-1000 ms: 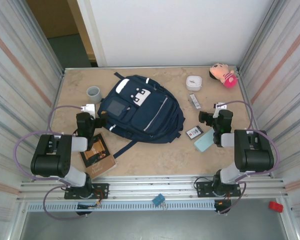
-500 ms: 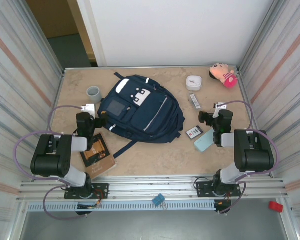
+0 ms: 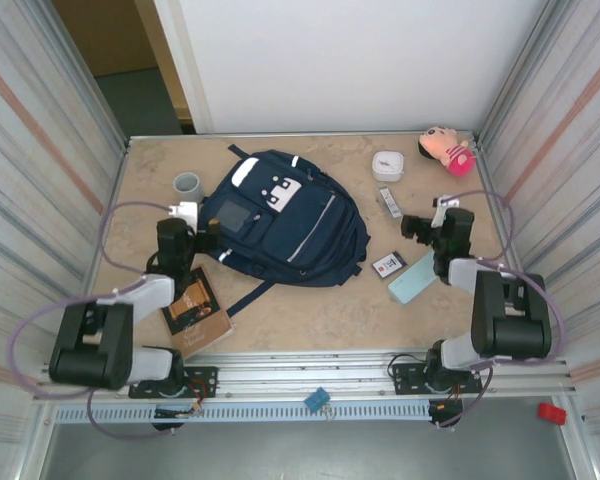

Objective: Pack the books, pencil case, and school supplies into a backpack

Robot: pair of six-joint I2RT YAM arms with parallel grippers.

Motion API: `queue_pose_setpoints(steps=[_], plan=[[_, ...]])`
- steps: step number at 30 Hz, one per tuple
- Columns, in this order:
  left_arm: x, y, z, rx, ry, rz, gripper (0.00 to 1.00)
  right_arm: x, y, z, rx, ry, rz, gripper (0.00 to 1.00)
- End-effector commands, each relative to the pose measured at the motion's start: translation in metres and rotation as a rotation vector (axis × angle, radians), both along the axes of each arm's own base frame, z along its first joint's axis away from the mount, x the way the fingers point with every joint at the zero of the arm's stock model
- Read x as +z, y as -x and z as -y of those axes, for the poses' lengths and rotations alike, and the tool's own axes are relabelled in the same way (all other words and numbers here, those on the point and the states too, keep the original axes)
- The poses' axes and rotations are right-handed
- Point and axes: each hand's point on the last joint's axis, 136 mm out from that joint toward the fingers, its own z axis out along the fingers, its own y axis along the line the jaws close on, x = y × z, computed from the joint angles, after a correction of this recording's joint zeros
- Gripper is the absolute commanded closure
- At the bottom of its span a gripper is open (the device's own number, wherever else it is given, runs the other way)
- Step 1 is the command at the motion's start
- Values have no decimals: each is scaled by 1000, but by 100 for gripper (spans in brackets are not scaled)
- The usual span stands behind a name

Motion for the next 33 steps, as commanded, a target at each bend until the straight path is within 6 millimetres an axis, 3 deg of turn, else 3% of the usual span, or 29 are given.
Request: queue_pose_setpoints(steps=[1,4,6,10,15,19,23,27,33], plan=[[51,19,-5,115,142,-49,1,75,3,-19,92,-57,-26,1],[69,43,-1,200,318,-140,3,130,10,-39,169,-35,-115,1],[73,54,14,174,414,-187,7,156,12,-49,161,-12,-148,1],[68,71,43,126,595,-287,19,169,29,-109,384,-37,-262,1],[37,84,78,98,802,-414,23,139,26,-170,480,3,-342,1],[9,87,91,95,845,-479,29,104,13,-208,511,-105,-401,0],[-9,82,98,75,857,-504,34,56,5,-221,488,-158,-506,20],[-23,74,109,54,876,-544,40,14,9,-227,451,-205,-589,28],[-51,58,119,51,856,-614,43,-33,37,-240,420,-272,-698,39]])
